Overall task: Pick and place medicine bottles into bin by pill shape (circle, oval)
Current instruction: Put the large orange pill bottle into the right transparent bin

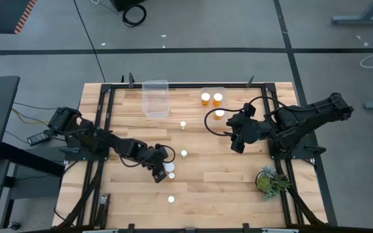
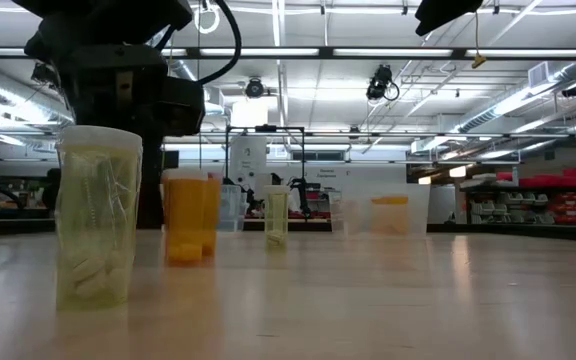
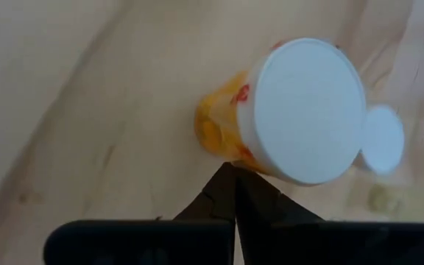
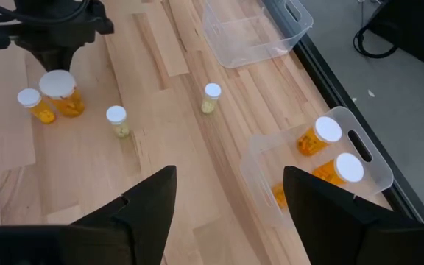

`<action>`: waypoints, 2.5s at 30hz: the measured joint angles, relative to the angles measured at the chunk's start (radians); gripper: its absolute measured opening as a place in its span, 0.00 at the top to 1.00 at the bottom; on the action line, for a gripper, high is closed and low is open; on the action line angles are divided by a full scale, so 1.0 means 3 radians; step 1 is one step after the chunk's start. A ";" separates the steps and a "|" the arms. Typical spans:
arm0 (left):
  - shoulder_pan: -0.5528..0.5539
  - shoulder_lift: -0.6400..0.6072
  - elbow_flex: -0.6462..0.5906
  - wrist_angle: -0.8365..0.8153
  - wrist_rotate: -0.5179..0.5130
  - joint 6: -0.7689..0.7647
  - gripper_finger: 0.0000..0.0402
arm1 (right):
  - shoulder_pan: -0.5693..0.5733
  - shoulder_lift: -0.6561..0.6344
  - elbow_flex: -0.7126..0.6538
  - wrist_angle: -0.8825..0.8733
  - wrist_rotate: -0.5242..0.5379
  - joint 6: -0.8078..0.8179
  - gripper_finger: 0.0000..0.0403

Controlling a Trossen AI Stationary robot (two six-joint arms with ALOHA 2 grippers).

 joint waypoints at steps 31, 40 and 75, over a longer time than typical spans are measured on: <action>0.0188 0.0431 -0.0001 0.0924 -0.0205 0.0266 0.98 | 0.0001 -0.0003 0.0000 0.0013 0.0000 0.0000 0.36; 0.0183 0.0532 -0.0003 0.1133 -0.0165 0.0324 0.94 | 0.0000 -0.0001 0.0000 0.0029 0.0000 0.0000 0.36; 0.0290 0.0431 0.0000 0.1009 0.0275 0.1169 0.96 | -0.0022 0.0004 -0.0963 0.1412 -0.0630 -0.0071 0.36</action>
